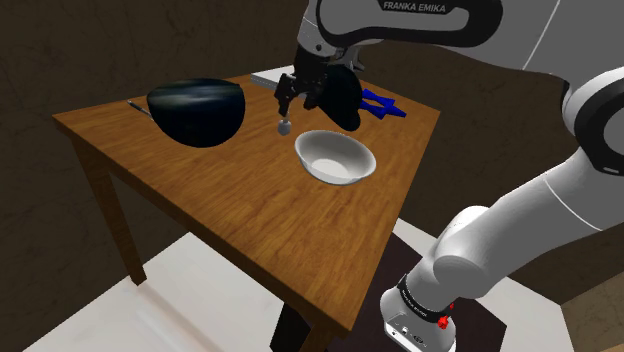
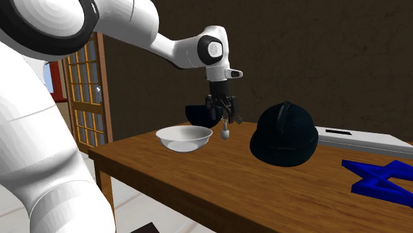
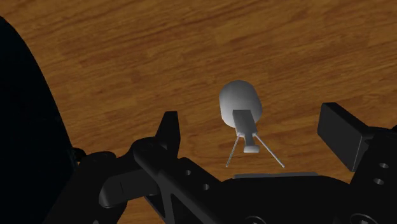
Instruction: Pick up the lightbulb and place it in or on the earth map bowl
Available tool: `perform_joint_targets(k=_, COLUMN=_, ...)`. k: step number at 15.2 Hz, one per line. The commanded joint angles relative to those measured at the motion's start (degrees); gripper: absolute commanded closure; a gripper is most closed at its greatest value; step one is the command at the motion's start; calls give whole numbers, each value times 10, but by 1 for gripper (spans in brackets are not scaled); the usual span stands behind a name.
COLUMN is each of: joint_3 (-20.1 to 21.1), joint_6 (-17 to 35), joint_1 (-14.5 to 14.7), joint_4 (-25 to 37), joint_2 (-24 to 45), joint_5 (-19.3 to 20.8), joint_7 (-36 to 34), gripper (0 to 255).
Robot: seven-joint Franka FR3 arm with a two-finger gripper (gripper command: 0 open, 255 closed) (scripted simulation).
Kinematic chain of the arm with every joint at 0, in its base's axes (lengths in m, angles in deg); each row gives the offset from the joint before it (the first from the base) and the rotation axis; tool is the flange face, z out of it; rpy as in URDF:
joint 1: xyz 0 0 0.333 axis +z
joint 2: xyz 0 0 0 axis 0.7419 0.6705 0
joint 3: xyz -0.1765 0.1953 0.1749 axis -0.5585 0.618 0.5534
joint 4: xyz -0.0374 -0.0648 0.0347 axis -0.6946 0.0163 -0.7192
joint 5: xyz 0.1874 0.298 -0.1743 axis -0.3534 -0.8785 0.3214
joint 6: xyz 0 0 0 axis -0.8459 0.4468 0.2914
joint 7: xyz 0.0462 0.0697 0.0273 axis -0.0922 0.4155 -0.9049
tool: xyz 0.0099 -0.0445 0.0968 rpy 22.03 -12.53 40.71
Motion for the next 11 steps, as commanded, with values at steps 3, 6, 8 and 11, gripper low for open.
perform_joint_targets(k=3, joint_3=1, joint_6=29, joint_1=1, joint_4=-13, joint_2=14, joint_5=-1, joint_7=-1, gripper=0)
perform_joint_targets(k=6, joint_3=2, joint_6=52, joint_1=1, joint_4=-31, joint_2=20, joint_5=0, joint_7=-1, gripper=0)
perform_joint_targets(k=8, joint_3=2, joint_6=57, joint_1=1, joint_4=-34, joint_2=21, joint_5=0, joint_7=-1, gripper=0)
perform_joint_targets(k=11, joint_3=2, joint_6=57, joint_1=1, joint_4=-34, joint_2=21, joint_5=0, joint_7=-1, gripper=0)
